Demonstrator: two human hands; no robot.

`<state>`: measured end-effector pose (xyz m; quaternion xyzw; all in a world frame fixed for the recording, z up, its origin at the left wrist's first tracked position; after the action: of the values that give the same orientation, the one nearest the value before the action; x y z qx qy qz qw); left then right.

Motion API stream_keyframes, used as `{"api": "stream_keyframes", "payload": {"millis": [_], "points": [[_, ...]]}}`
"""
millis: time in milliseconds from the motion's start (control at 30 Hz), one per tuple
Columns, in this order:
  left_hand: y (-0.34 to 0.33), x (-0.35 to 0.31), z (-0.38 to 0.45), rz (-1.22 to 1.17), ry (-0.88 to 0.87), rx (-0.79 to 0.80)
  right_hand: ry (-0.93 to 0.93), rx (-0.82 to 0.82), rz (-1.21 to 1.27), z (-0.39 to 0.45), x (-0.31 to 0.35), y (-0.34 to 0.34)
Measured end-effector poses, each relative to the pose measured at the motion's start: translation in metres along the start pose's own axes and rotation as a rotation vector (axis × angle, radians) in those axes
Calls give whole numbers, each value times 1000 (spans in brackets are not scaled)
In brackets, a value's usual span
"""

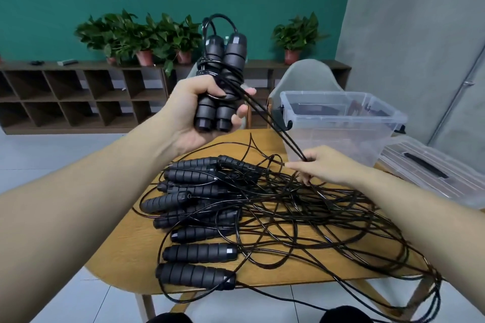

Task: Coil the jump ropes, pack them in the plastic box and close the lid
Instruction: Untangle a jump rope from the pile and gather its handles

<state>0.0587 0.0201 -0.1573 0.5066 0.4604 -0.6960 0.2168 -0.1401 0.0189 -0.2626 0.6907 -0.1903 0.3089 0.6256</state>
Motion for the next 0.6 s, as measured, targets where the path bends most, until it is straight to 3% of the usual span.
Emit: {"api": "stream_keyframes", "payload": {"millis": [100, 200, 300, 367, 533, 600], "points": [[16, -5, -2, -45, -19, -28, -42, 57, 43, -3, -5, -1], [30, 4, -4, 37, 44, -58, -32, 13, 52, -4, 8, 12], [34, 32, -7, 209, 140, -68, 32, -23, -65, 1, 34, 24], [31, 41, -3, 169, 130, -67, 103, 36, -209, 2, 52, 16], [77, 13, 15, -9, -42, -463, 284, 94, -583, -12, 62, -9], [86, 7, 14, -4, -34, -477, 274, 81, -566, -16, 52, -7]]}}
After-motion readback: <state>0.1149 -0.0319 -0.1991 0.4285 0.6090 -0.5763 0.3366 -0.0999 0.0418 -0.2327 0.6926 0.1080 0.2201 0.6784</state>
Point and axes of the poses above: each hand's wrist, its own z-axis towards the middle knuckle, its own y-axis out of the back of the hand, x = y × z, the point moved 10 cm from there along z, towards the middle knuckle, and after that the axes turned 6 degrees about z, right-handed, at the moved point
